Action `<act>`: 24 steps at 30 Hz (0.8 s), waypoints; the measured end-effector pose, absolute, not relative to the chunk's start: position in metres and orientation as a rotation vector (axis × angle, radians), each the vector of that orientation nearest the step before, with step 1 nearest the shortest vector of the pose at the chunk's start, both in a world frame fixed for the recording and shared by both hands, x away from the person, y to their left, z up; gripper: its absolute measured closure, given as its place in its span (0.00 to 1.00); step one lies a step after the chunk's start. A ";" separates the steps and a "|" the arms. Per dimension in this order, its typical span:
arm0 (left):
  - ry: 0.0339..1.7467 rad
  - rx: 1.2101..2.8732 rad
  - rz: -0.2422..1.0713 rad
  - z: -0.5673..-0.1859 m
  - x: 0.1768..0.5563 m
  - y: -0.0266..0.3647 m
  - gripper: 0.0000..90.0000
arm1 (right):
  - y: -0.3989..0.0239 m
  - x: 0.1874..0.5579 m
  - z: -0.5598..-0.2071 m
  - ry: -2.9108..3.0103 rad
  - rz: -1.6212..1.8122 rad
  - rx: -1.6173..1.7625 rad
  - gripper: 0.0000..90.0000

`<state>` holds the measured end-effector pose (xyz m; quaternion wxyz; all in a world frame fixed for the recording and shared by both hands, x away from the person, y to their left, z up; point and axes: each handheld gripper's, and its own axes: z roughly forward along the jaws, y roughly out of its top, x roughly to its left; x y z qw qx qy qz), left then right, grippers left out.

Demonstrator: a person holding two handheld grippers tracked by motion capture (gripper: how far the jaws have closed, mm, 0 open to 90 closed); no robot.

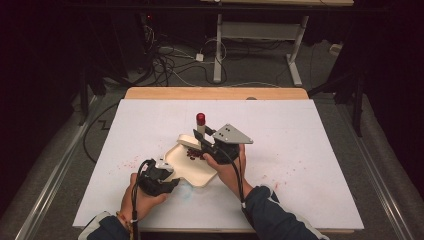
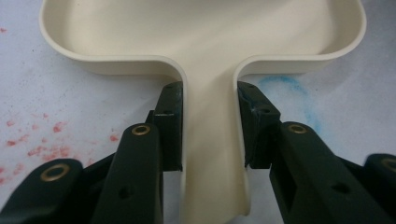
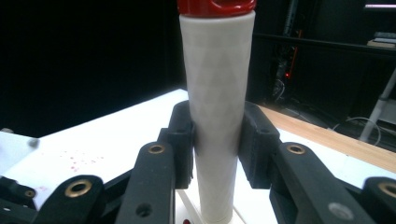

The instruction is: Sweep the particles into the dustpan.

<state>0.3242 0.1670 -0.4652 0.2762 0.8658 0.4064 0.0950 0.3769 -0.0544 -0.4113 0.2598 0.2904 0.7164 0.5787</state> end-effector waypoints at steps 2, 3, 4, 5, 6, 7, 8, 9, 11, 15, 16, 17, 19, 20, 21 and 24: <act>1.094 2.327 0.256 -0.465 0.324 0.165 0.71 | -0.054 0.375 -0.410 1.941 1.585 0.791 0.77; 1.095 2.327 0.256 -0.465 0.324 0.164 0.71 | -0.054 0.375 -0.410 1.942 1.594 0.788 0.77; 1.096 2.327 0.256 -0.465 0.325 0.164 0.71 | -0.054 0.374 -0.410 1.949 1.594 0.784 0.77; 1.097 2.326 0.256 -0.465 0.325 0.163 0.71 | -0.053 0.372 -0.410 1.950 1.595 0.782 0.77; 1.098 2.326 0.257 -0.465 0.325 0.162 0.71 | -0.053 0.372 -0.410 1.950 1.595 0.782 0.77; 1.098 2.325 0.259 -0.465 0.325 0.161 0.71 | -0.053 0.371 -0.409 1.951 1.602 0.775 0.77; 1.097 2.327 0.260 -0.465 0.325 0.161 0.71 | -0.053 0.371 -0.409 1.958 1.606 0.757 0.78; 1.097 2.329 0.262 -0.465 0.325 0.160 0.71 | -0.053 0.371 -0.408 1.957 1.611 0.759 0.78; 1.097 2.328 0.262 -0.466 0.325 0.160 0.71 | -0.054 0.372 -0.407 1.956 1.614 0.761 0.78; 1.094 2.331 0.267 -0.466 0.325 0.160 0.71 | -0.058 0.375 -0.405 1.949 1.626 0.773 0.78; 1.093 2.333 0.266 -0.466 0.325 0.160 0.71 | -0.062 0.378 -0.404 1.944 1.632 0.776 0.78; 1.093 2.335 0.266 -0.466 0.325 0.160 0.71 | -0.062 0.378 -0.404 1.944 1.632 0.776 0.78; 1.089 2.339 0.265 -0.465 0.325 0.161 0.71 | -0.067 0.382 -0.400 1.924 1.646 0.792 0.78; 1.088 2.341 0.262 -0.465 0.325 0.161 0.71 | -0.069 0.383 -0.398 1.912 1.652 0.801 0.78; 1.084 2.347 0.265 -0.465 0.325 0.162 0.71 | -0.075 0.385 -0.393 1.886 1.659 0.803 0.78; 1.081 2.356 0.273 -0.466 0.325 0.161 0.71 | -0.085 0.387 -0.385 1.855 1.671 0.822 0.78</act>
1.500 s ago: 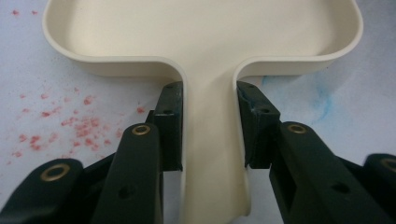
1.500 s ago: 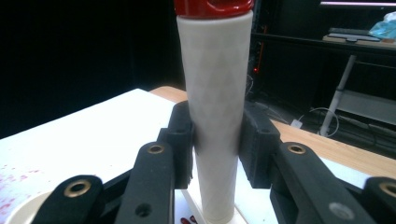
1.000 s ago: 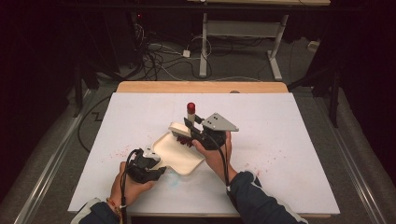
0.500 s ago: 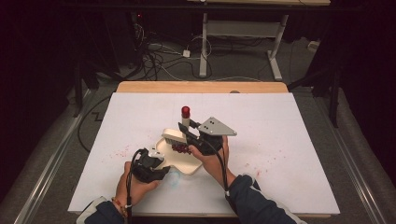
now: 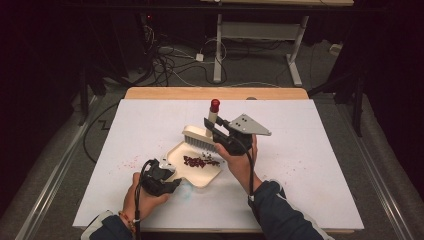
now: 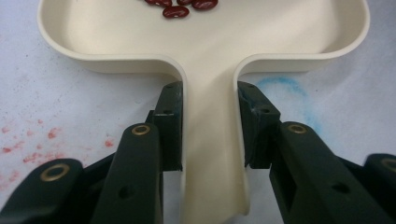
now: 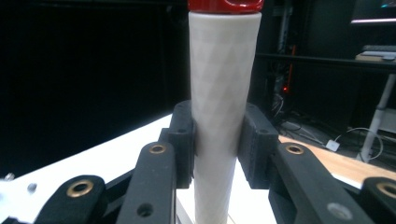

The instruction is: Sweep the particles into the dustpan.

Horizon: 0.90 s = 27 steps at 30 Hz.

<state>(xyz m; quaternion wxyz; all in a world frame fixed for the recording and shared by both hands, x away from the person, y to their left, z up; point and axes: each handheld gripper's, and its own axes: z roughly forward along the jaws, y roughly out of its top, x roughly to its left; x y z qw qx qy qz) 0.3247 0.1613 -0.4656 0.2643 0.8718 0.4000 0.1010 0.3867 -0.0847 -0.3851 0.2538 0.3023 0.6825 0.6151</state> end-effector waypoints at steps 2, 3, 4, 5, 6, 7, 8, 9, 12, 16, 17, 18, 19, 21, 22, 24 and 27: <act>1.075 2.372 0.280 -0.466 0.324 0.161 0.71 | -0.088 0.387 -0.383 1.844 1.679 0.829 0.78; 1.073 2.375 0.281 -0.466 0.324 0.161 0.71 | -0.096 0.387 -0.379 1.831 1.676 0.847 0.78; 1.066 2.382 0.284 -0.465 0.324 0.161 0.71 | -0.096 0.387 -0.379 1.831 1.676 0.847 0.78; 1.062 2.384 0.288 -0.466 0.323 0.162 0.71 | -0.100 0.387 -0.378 1.819 1.673 0.845 0.78; 1.061 2.387 0.291 -0.465 0.323 0.162 0.71 | -0.104 0.386 -0.377 1.817 1.667 0.851 0.78; 1.057 2.392 0.289 -0.465 0.323 0.163 0.71 | -0.108 0.386 -0.376 1.813 1.668 0.858 0.78; 1.052 2.395 0.289 -0.465 0.322 0.163 0.71 | -0.111 0.386 -0.376 1.815 1.660 0.856 0.78; 1.054 2.391 0.287 -0.465 0.322 0.164 0.71 | -0.115 0.385 -0.376 1.815 1.653 0.871 0.78; 1.044 2.402 0.281 -0.465 0.323 0.165 0.71 | -0.123 0.384 -0.376 1.815 1.622 0.900 0.78; 1.037 2.408 0.260 -0.466 0.323 0.167 0.71 | -0.131 0.384 -0.378 1.806 1.551 0.896 0.78; 1.034 2.412 0.258 -0.466 0.323 0.167 0.71 | -0.133 0.385 -0.380 1.797 1.529 0.909 0.78; 1.029 2.415 0.254 -0.466 0.323 0.166 0.71 | -0.134 0.385 -0.382 1.797 1.500 0.899 0.78; 1.027 2.415 0.250 -0.466 0.322 0.166 0.71 | -0.134 0.386 -0.384 1.793 1.483 0.907 0.78; 1.014 2.422 0.249 -0.466 0.321 0.165 0.71 | -0.135 0.388 -0.389 1.792 1.446 0.906 0.78; 1.010 2.425 0.250 -0.465 0.321 0.164 0.71 | -0.134 0.388 -0.392 1.789 1.426 0.894 0.78; 1.007 2.429 0.249 -0.465 0.320 0.163 0.71 | -0.131 0.389 -0.397 1.794 1.390 0.878 0.78; 1.005 2.435 0.252 -0.466 0.320 0.162 0.71 | -0.124 0.389 -0.404 1.818 1.385 0.859 0.78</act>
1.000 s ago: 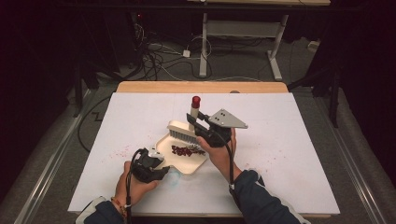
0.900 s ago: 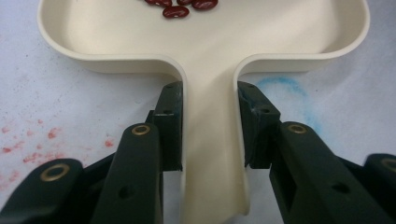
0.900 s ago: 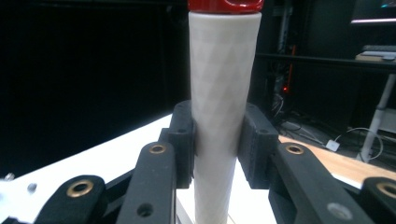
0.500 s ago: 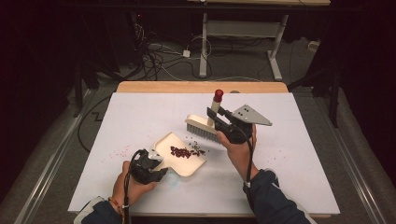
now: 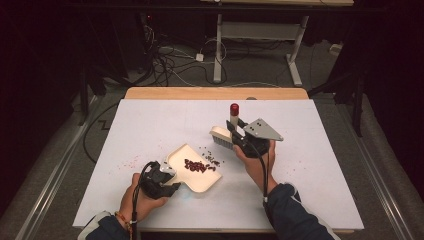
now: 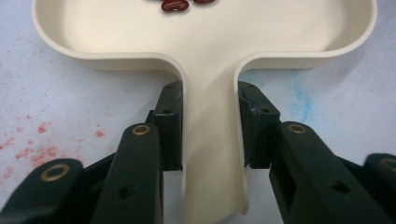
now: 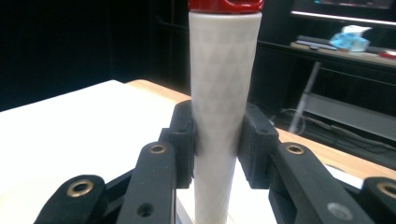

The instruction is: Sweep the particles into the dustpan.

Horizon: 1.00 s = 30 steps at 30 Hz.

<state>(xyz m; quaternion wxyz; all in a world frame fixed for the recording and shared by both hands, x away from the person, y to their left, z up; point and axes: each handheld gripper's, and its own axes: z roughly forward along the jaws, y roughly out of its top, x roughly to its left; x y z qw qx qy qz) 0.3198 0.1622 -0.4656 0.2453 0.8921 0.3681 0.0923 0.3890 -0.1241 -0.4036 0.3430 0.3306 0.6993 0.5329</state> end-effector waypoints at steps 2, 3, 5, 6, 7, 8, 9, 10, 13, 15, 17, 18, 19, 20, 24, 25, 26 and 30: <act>1.006 2.434 0.254 -0.466 0.320 0.162 0.71 | -0.117 0.386 -0.405 1.830 1.383 0.836 0.78; 1.006 2.437 0.256 -0.466 0.320 0.162 0.71 | -0.114 0.384 -0.405 1.839 1.383 0.815 0.78; 1.005 2.439 0.261 -0.466 0.320 0.161 0.71 | -0.106 0.379 -0.407 1.863 1.394 0.803 0.78; 1.006 2.439 0.262 -0.466 0.320 0.161 0.71 | -0.102 0.375 -0.407 1.875 1.392 0.785 0.78; 1.007 2.438 0.262 -0.466 0.320 0.160 0.71 | -0.098 0.372 -0.407 1.889 1.395 0.772 0.78; 1.008 2.437 0.263 -0.466 0.319 0.160 0.71 | -0.094 0.368 -0.407 1.897 1.407 0.769 0.78; 1.008 2.436 0.264 -0.466 0.319 0.160 0.71 | -0.090 0.364 -0.407 1.906 1.416 0.763 0.78; 1.009 2.435 0.264 -0.466 0.319 0.160 0.71 | -0.085 0.361 -0.407 1.914 1.420 0.756 0.78; 1.013 2.428 0.255 -0.466 0.319 0.160 0.71 | -0.073 0.351 -0.407 1.942 1.454 0.719 0.78; 1.022 2.423 0.253 -0.466 0.319 0.159 0.71 | -0.066 0.345 -0.407 1.956 1.458 0.700 0.78; 1.022 2.423 0.253 -0.466 0.319 0.159 0.71 | -0.062 0.341 -0.406 1.967 1.477 0.668 0.78; 1.020 2.427 0.253 -0.466 0.319 0.159 0.71 | -0.060 0.338 -0.404 1.980 1.501 0.657 0.78; 1.020 2.425 0.254 -0.466 0.319 0.159 0.71 | -0.059 0.337 -0.402 1.986 1.506 0.644 0.78; 1.020 2.424 0.253 -0.466 0.319 0.159 0.71 | -0.059 0.337 -0.402 1.986 1.506 0.644 0.78; 1.022 2.424 0.252 -0.466 0.319 0.159 0.71 | -0.060 0.336 -0.401 1.992 1.536 0.623 0.78; 1.022 2.424 0.253 -0.466 0.319 0.159 0.71 | -0.061 0.337 -0.401 1.990 1.544 0.625 0.78; 1.021 2.425 0.253 -0.466 0.319 0.159 0.71 | -0.064 0.338 -0.400 1.983 1.555 0.631 0.78; 1.021 2.423 0.254 -0.467 0.319 0.159 0.71 | -0.072 0.340 -0.392 1.942 1.564 0.651 0.78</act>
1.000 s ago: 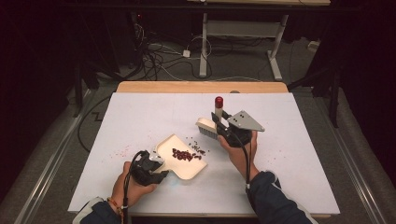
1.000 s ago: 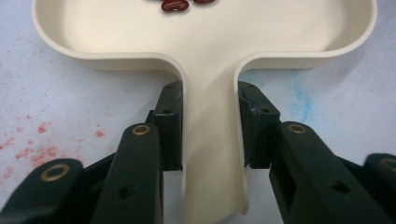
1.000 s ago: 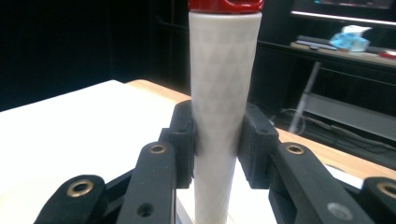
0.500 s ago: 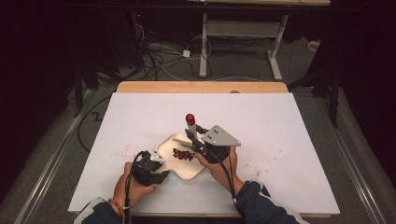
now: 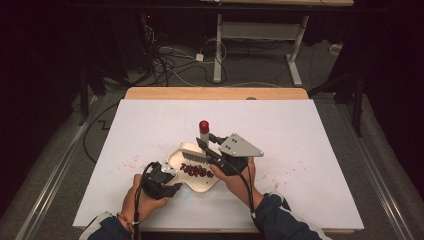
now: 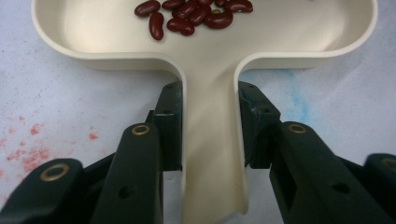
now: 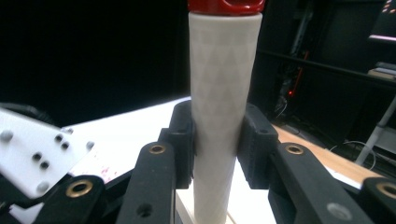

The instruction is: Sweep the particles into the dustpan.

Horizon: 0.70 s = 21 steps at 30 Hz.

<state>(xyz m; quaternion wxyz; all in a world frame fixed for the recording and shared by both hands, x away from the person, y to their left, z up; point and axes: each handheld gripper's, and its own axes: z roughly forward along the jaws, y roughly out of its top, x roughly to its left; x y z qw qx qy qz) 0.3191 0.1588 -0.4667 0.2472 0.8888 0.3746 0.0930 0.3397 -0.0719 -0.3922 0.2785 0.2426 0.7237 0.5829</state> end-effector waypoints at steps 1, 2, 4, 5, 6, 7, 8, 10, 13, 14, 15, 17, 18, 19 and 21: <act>1.020 2.424 0.255 -0.467 0.319 0.159 0.71 | -0.075 0.341 -0.389 1.935 1.572 0.653 0.78; 1.020 2.424 0.257 -0.467 0.319 0.159 0.71 | -0.079 0.342 -0.387 1.924 1.576 0.658 0.78; 1.020 2.425 0.257 -0.467 0.319 0.159 0.71 | -0.085 0.344 -0.382 1.914 1.569 0.670 0.78; 1.020 2.425 0.257 -0.467 0.319 0.159 0.71 | -0.089 0.344 -0.380 1.907 1.568 0.678 0.78; 1.021 2.425 0.257 -0.467 0.319 0.159 0.71 | -0.092 0.345 -0.378 1.902 1.561 0.688 0.78; 1.020 2.428 0.257 -0.467 0.319 0.159 0.71 | -0.096 0.345 -0.377 1.900 1.552 0.690 0.78; 1.020 2.428 0.259 -0.468 0.319 0.158 0.71 | -0.100 0.346 -0.376 1.902 1.545 0.695 0.78; 1.022 2.430 0.258 -0.468 0.319 0.158 0.71 | -0.108 0.346 -0.374 1.903 1.536 0.713 0.78; 1.020 2.432 0.261 -0.469 0.319 0.158 0.71 | -0.121 0.345 -0.374 1.909 1.494 0.730 0.78; 1.020 2.433 0.263 -0.468 0.319 0.158 0.71 | -0.125 0.344 -0.375 1.914 1.482 0.736 0.78; 1.019 2.434 0.265 -0.468 0.319 0.158 0.71 | -0.130 0.344 -0.377 1.919 1.465 0.737 0.78; 1.019 2.435 0.268 -0.468 0.319 0.158 0.71 | -0.140 0.344 -0.381 1.927 1.431 0.756 0.78; 1.019 2.437 0.268 -0.468 0.319 0.157 0.71 | -0.145 0.343 -0.383 1.926 1.422 0.768 0.78; 1.018 2.440 0.270 -0.468 0.319 0.157 0.71 | -0.149 0.343 -0.384 1.928 1.418 0.785 0.78; 1.017 2.443 0.270 -0.468 0.319 0.157 0.71 | -0.156 0.343 -0.386 1.933 1.401 0.797 0.78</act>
